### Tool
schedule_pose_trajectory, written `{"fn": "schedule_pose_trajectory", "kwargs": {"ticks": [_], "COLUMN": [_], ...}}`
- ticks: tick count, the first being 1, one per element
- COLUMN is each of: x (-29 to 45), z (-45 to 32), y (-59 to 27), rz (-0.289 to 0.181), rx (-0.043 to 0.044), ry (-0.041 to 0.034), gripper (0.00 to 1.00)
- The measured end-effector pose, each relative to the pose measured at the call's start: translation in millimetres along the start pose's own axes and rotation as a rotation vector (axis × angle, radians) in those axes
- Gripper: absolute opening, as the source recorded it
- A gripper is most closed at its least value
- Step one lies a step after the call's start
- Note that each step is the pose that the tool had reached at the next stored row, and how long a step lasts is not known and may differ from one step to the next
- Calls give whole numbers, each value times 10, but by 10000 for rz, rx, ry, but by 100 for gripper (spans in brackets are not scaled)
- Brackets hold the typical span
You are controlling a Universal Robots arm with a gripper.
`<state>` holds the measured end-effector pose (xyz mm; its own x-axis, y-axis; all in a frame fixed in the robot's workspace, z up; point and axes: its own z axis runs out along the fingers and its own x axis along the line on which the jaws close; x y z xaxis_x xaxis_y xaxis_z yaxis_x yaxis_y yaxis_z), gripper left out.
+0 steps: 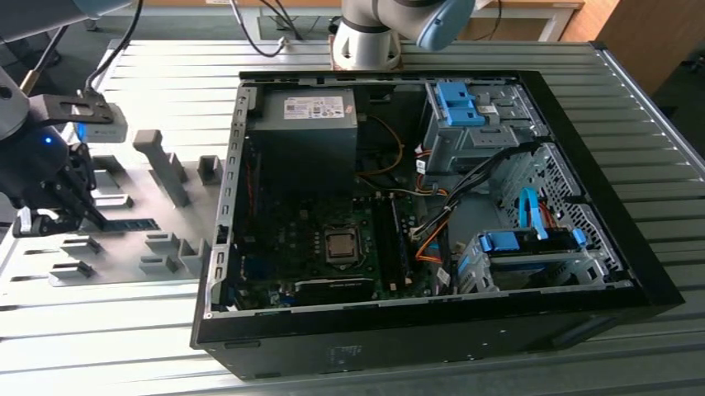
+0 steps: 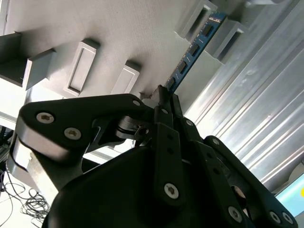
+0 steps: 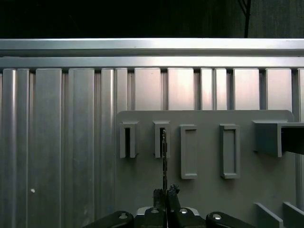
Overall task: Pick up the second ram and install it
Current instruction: 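Pick up the second ram and move it above second insertion slot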
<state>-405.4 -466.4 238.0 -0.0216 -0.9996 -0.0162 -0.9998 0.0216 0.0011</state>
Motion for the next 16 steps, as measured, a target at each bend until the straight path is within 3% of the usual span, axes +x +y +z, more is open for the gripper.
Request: {"fn": "schedule_pose_trajectory", "kwargs": {"ticks": [16], "x": [-3], "z": [-189], "y": [0], "rz": [0], "rx": [0], "ry": [0], "gripper": [14]}}
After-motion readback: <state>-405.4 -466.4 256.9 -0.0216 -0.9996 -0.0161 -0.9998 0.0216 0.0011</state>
